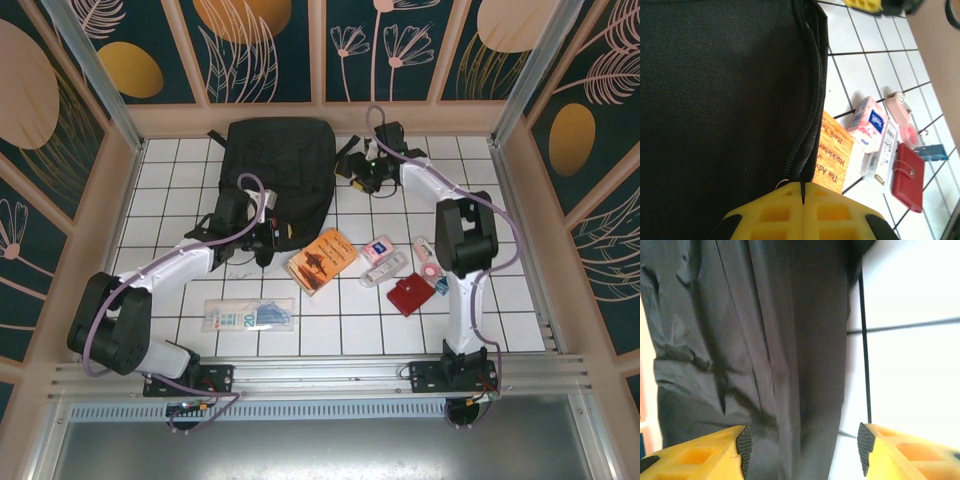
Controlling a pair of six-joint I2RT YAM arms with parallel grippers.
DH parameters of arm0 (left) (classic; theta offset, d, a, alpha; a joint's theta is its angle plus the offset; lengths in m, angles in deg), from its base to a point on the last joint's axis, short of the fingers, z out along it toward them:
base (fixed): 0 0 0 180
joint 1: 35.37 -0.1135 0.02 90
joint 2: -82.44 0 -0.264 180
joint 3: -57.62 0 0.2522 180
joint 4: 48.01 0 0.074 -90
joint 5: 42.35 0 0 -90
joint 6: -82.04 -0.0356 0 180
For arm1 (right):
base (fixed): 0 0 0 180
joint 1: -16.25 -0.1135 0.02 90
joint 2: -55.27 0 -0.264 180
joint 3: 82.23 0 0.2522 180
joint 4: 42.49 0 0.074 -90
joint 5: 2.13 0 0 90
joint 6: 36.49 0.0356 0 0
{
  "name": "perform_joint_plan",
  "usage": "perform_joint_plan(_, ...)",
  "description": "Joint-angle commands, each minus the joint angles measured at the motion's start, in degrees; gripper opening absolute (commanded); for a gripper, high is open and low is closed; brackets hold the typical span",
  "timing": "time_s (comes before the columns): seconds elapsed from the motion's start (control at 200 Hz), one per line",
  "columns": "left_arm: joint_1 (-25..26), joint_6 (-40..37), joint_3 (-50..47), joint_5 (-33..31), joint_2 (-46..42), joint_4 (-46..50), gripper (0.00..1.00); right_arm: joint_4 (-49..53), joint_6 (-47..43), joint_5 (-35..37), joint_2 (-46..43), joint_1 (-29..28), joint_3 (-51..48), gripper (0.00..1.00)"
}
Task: Pack the student bag
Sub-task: Unzip the student bag at the top-center of the table.
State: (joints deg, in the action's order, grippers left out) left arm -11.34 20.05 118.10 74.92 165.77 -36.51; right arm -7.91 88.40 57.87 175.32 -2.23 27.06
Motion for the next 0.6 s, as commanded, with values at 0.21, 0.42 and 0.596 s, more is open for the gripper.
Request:
perform_joint_plan(0.21,3.1,7.9,0.8,4.5,1.4,-11.4,0.0,-2.0,0.7,0.4,4.6,-2.8,3.7,0.62)
perform_joint_plan(0.42,6.1,12.7,2.5,5.7,5.7,-17.7,0.0,2.7,-1.4,-9.2,19.2,-4.0,25.2,0.6)
perform_joint_plan(0.596,8.6,16.6,7.9,6.9,12.4,-23.4,0.0,8.7,-3.1,-13.5,28.0,-5.4,43.1,0.58)
